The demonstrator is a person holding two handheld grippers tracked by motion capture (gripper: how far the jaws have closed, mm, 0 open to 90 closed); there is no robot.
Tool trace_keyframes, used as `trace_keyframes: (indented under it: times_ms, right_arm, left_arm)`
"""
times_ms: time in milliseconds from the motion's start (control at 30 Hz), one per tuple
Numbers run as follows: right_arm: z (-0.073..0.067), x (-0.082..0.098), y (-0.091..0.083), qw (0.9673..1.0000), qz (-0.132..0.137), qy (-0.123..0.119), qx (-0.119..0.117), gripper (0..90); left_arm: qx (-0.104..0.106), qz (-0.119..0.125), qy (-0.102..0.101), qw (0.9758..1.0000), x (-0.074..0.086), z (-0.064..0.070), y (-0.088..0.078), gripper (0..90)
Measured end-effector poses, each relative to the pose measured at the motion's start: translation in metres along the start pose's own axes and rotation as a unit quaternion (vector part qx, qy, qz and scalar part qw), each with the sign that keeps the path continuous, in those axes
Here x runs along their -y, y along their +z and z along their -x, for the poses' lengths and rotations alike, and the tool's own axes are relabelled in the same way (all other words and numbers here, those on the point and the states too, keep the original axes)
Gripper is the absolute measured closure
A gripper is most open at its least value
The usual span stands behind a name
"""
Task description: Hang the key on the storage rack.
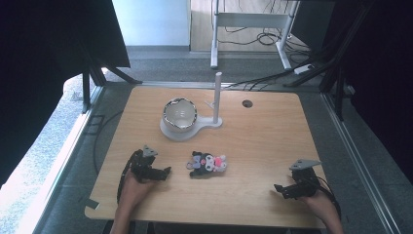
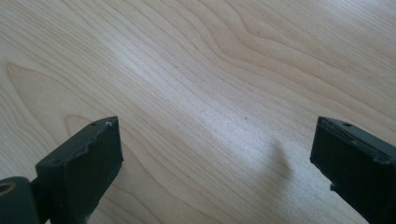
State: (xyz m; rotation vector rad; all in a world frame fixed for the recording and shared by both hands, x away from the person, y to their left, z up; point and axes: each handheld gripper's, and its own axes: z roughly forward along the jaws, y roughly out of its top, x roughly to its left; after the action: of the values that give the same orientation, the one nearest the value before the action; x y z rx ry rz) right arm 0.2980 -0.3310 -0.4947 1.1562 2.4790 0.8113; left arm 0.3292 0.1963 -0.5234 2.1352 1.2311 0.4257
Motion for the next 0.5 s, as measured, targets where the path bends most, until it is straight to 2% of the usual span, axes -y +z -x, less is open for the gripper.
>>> trace_keyframes:
  times_ms: [500]
  right_arm:
    - [-0.005, -0.015, 0.001, 0.9996, -0.013, -0.021, -0.014, 3.6]
  left_arm:
    - [0.0, 0.0, 0.0, 1.0, 0.0, 0.0, 0.0, 0.0]
